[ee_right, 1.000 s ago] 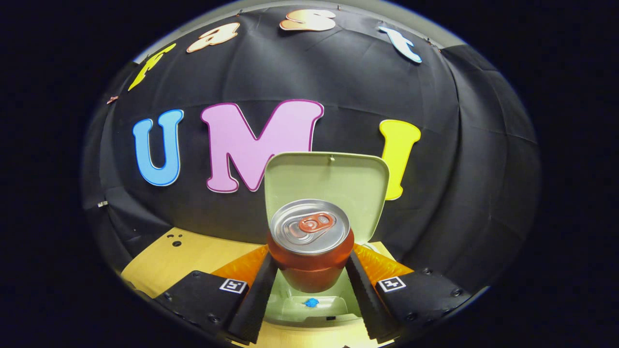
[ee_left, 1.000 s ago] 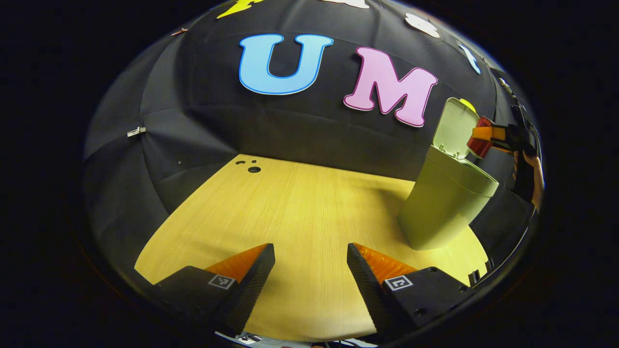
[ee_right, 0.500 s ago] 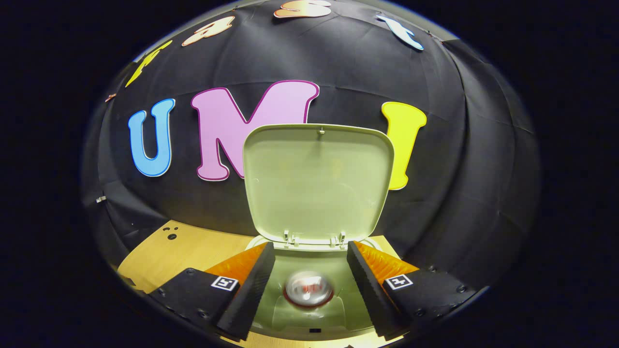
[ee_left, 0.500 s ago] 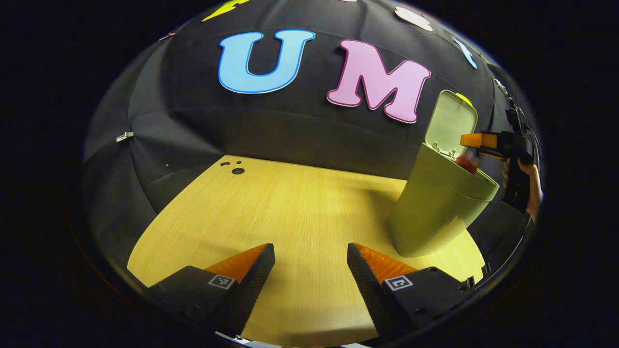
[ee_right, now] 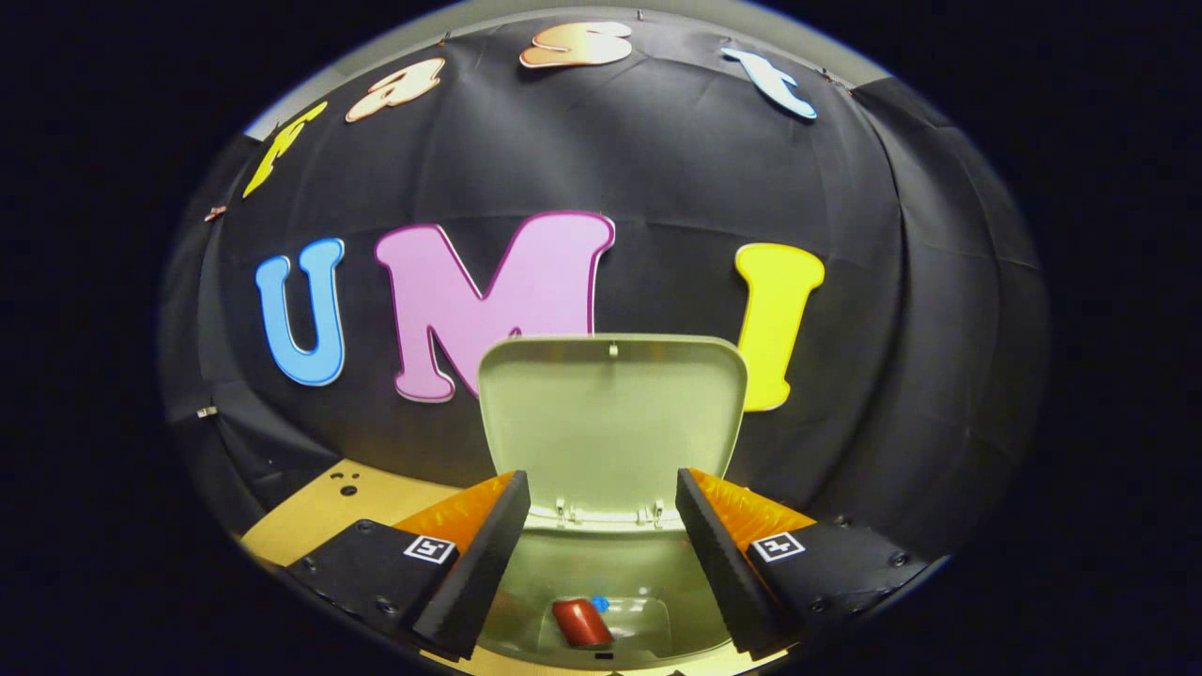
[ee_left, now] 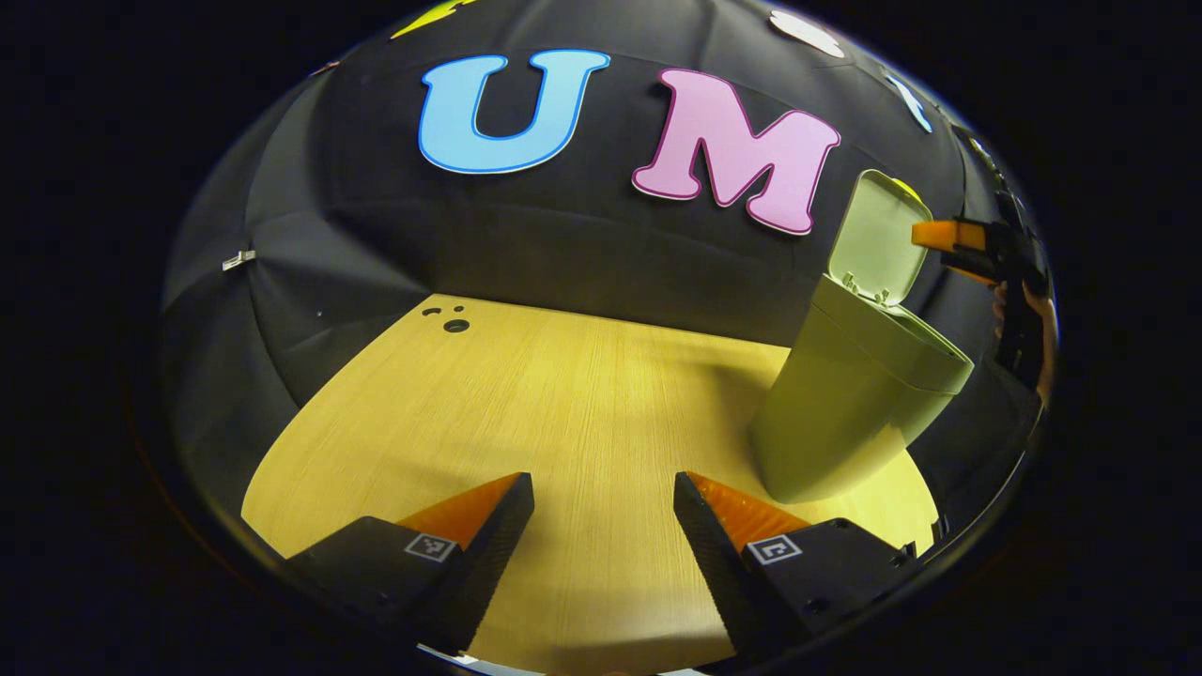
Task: Press the lid of the desktop garbage bin to open it, pick up the crumpled paper on the desktop and throw it into the bin, then pick up the pop can on the desktop and drop it into the bin, and finally close the garbage bin lid.
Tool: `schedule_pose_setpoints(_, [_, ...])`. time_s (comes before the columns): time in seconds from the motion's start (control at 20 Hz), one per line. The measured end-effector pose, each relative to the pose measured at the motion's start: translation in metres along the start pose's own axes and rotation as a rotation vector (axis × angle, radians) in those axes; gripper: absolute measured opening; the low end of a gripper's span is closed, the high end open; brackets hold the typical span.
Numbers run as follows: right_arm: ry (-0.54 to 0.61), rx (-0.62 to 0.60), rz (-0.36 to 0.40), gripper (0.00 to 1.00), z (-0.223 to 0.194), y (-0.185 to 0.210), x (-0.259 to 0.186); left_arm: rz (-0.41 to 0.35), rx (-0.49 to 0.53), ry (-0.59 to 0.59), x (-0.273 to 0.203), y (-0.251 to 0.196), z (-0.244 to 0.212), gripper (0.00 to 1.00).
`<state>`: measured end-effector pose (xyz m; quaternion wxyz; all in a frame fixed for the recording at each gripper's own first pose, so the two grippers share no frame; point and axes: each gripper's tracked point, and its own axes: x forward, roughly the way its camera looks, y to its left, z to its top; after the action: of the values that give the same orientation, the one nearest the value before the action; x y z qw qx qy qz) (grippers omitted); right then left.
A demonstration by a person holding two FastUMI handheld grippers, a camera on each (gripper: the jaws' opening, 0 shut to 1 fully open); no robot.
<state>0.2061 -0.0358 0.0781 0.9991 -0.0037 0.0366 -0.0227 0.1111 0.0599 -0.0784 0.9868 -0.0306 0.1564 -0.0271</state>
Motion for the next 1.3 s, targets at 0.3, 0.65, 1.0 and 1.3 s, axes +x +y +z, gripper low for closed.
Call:
schedule_pose_setpoints(0.3, [-0.111,0.024,0.002,0.98,0.071,-0.002,0.009,0.014,-0.027,0.004,-0.005,0.001,-0.008,0.96])
schedule_pose_setpoints(0.65, [-0.102,0.074,-0.027,0.97,0.094,-0.005,0.043,0.055,-0.025,0.015,-0.011,0.01,-0.02,0.96])
schedule_pose_setpoints(1.0, [-0.067,0.068,-0.027,0.97,0.084,-0.004,0.081,0.128,-0.096,0.019,-0.019,0.025,-0.026,0.96])
schedule_pose_setpoints(1.3, [-0.066,0.0,0.025,0.96,0.078,0.003,0.091,0.208,-0.1,0.024,-0.024,0.024,-0.033,0.96])
